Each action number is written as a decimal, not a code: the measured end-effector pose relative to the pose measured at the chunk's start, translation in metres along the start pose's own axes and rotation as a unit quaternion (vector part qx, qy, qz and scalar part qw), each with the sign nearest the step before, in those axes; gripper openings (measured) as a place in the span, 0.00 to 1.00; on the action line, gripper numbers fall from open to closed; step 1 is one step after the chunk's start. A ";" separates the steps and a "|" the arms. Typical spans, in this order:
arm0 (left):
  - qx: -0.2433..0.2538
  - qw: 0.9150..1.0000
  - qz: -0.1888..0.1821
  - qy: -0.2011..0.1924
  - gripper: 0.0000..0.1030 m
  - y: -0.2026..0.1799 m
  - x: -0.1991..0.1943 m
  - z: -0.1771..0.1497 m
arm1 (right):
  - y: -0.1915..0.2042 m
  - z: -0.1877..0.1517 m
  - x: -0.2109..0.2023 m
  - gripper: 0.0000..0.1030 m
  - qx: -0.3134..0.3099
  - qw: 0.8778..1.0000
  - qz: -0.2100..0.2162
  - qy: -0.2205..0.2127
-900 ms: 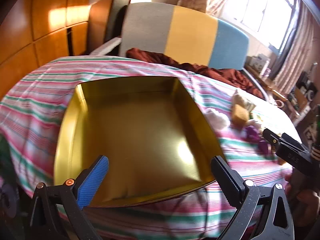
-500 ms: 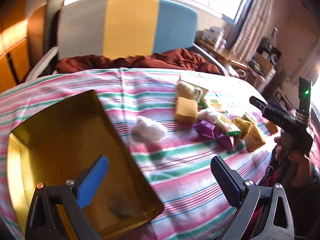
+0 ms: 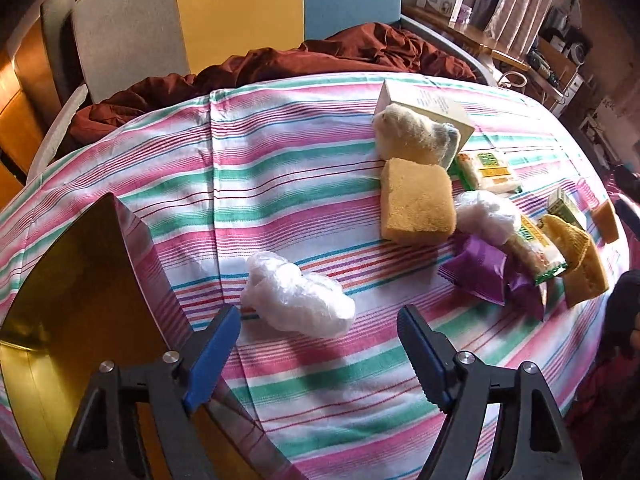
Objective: Organize objects
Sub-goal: 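Grasp the white plastic bag bundle with the left gripper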
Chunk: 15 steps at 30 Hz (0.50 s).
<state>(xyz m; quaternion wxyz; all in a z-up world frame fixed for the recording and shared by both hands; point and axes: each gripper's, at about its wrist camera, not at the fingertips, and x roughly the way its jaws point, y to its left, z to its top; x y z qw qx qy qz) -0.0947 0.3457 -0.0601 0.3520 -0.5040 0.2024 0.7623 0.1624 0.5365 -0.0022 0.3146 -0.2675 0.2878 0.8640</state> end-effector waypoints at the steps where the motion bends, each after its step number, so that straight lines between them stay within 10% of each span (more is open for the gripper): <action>1: -0.005 1.000 0.002 0.008 0.75 0.001 0.006 0.002 | -0.002 0.000 0.000 0.98 0.004 1.000 0.001 0.000; 11: -0.004 1.000 0.026 -0.006 0.35 0.008 0.013 0.007 | -0.012 0.003 0.004 0.98 0.036 0.999 0.005 0.010; 15: 0.044 0.998 0.026 -0.043 0.33 -0.008 -0.004 -0.003 | -0.019 0.003 0.006 0.98 0.054 0.998 0.002 0.018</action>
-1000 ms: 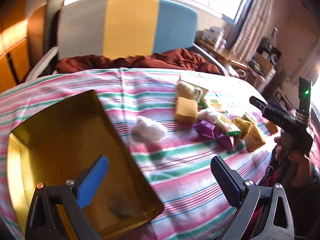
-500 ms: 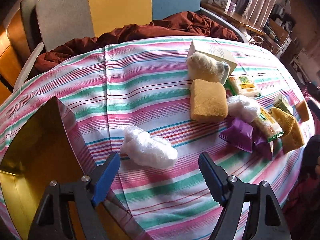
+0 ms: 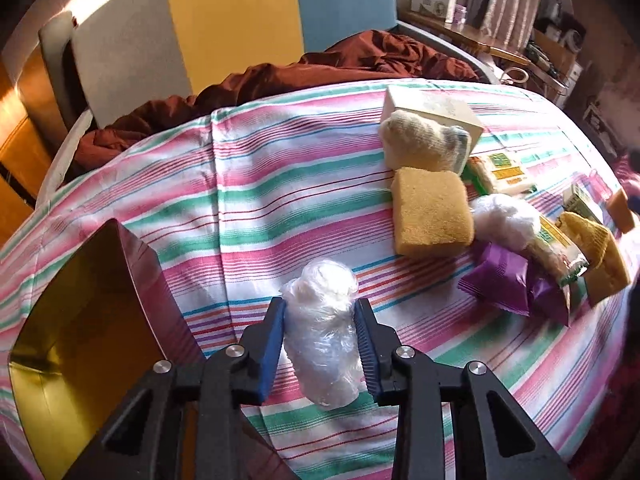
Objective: Organize objects
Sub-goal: 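Grasp the white plastic bag bundle with the left gripper, then carry the plastic bag over the gold tray with the left gripper while the right gripper grasps a tan sponge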
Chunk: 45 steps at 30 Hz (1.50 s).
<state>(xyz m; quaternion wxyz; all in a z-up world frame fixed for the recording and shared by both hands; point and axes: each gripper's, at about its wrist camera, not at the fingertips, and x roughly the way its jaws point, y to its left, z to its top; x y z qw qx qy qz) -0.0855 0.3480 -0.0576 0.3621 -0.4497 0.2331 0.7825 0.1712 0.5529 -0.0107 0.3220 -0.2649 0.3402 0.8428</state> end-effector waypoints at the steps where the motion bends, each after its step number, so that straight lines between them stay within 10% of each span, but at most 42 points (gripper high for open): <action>1: 0.009 1.000 -0.006 -0.006 0.33 -0.007 -0.004 0.000 | -0.001 0.000 0.001 0.98 0.004 1.000 -0.001 0.003; 16: 0.046 0.996 -0.071 -0.027 0.33 -0.099 -0.013 -0.056 | -0.042 0.007 -0.020 0.91 0.053 0.998 0.009 0.029; 25: 0.016 0.996 -0.091 -0.013 0.33 -0.094 0.004 -0.052 | -0.050 -0.005 -0.008 0.75 -0.020 0.987 -0.057 0.152; 31: 0.011 0.995 -0.094 -0.015 0.33 -0.094 0.002 -0.052 | -0.029 -0.026 0.019 0.52 -0.092 0.967 -0.103 0.216; 33: 0.003 0.995 -0.098 -0.017 0.32 -0.090 -0.001 -0.055 | -0.028 -0.032 0.027 0.29 -0.098 0.962 -0.101 0.232; 45: -0.064 0.990 -0.096 -0.084 0.32 -0.036 -0.068 -0.079 | -0.025 -0.034 0.022 0.29 -0.100 0.964 -0.119 0.214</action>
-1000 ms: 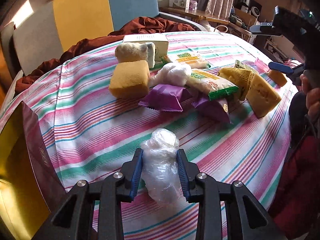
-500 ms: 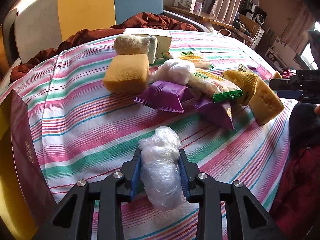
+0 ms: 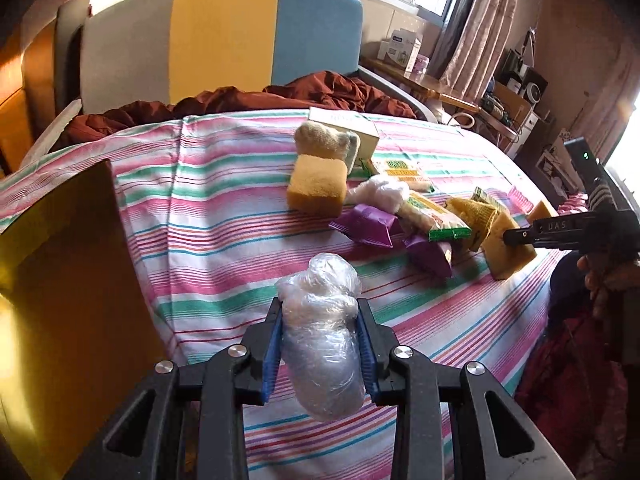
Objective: Organize objects
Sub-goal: 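Carry the plastic bag over the gold tray with the left gripper while the right gripper grasps a tan sponge, then lower the plastic bag into the gold tray and open the left gripper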
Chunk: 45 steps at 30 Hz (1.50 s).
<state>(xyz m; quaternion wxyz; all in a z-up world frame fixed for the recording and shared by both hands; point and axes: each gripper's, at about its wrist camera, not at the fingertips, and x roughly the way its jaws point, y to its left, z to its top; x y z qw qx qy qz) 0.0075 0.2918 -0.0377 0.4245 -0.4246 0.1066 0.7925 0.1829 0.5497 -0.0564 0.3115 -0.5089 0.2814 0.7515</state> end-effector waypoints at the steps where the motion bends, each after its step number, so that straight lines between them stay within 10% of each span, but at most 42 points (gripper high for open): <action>1: -0.005 1.000 0.003 -0.005 0.32 0.004 -0.006 0.000 | 0.000 0.000 0.000 0.29 -0.001 1.000 0.000 0.000; 11: -0.072 0.993 0.077 -0.046 0.33 0.079 -0.069 -0.015 | 0.002 -0.002 0.002 0.29 -0.002 1.000 -0.002 0.000; 22: -0.137 0.964 0.229 0.002 0.35 0.192 -0.099 -0.081 | 0.004 -0.003 0.004 0.29 -0.002 1.000 -0.007 -0.001; 30: -0.167 0.954 0.250 -0.001 0.36 0.211 -0.105 -0.094 | 0.004 -0.005 0.003 0.29 0.004 1.000 -0.005 -0.008; 36: -0.177 0.946 0.272 -0.023 0.63 0.213 -0.122 -0.099 | 0.003 -0.005 0.001 0.29 0.008 1.000 -0.012 -0.011; 45: -0.206 0.939 0.264 -0.075 0.69 0.206 -0.151 -0.097 | 0.003 -0.003 0.003 0.29 0.005 1.000 -0.022 -0.007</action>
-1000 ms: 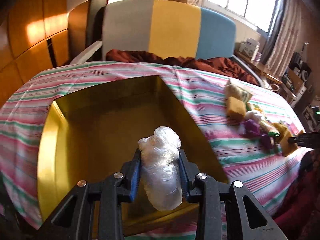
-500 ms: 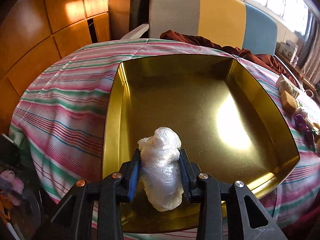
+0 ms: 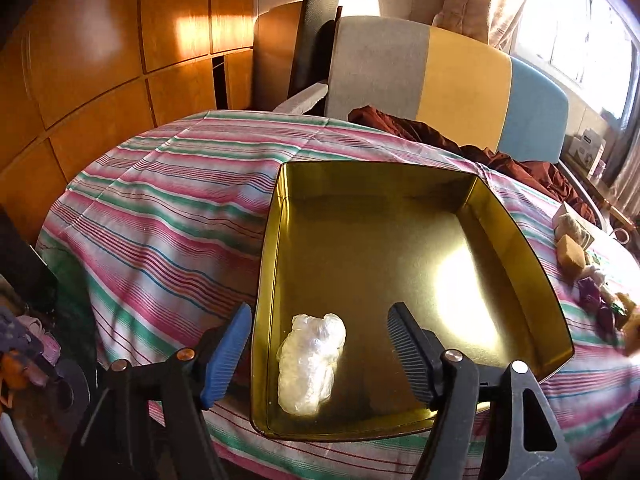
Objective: Organize objects
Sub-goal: 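Lower the plastic bag into the gold tray and open the left gripper, then carry the tan sponge into the gold tray and open the right gripper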
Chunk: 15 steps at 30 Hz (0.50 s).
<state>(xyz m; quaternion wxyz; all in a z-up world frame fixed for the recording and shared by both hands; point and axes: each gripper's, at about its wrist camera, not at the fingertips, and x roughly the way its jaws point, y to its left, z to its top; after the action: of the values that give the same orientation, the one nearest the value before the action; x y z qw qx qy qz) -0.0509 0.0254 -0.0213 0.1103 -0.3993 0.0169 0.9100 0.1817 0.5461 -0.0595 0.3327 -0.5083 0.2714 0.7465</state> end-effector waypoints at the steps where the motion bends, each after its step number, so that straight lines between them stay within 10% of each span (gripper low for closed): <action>1: -0.002 1.000 -0.004 0.000 0.69 0.000 -0.002 0.001 | 0.000 0.000 0.000 0.29 0.001 1.000 -0.001 0.000; 15: -0.001 1.000 -0.021 -0.011 0.72 -0.010 -0.018 -0.002 | -0.011 -0.005 -0.043 0.29 0.034 0.994 0.004 -0.104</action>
<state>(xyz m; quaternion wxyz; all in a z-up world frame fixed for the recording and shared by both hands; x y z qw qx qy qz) -0.0353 0.0318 -0.0085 0.1295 -0.3896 0.0066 0.9118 0.2045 0.5402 -0.0214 0.3735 -0.4150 0.2625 0.7870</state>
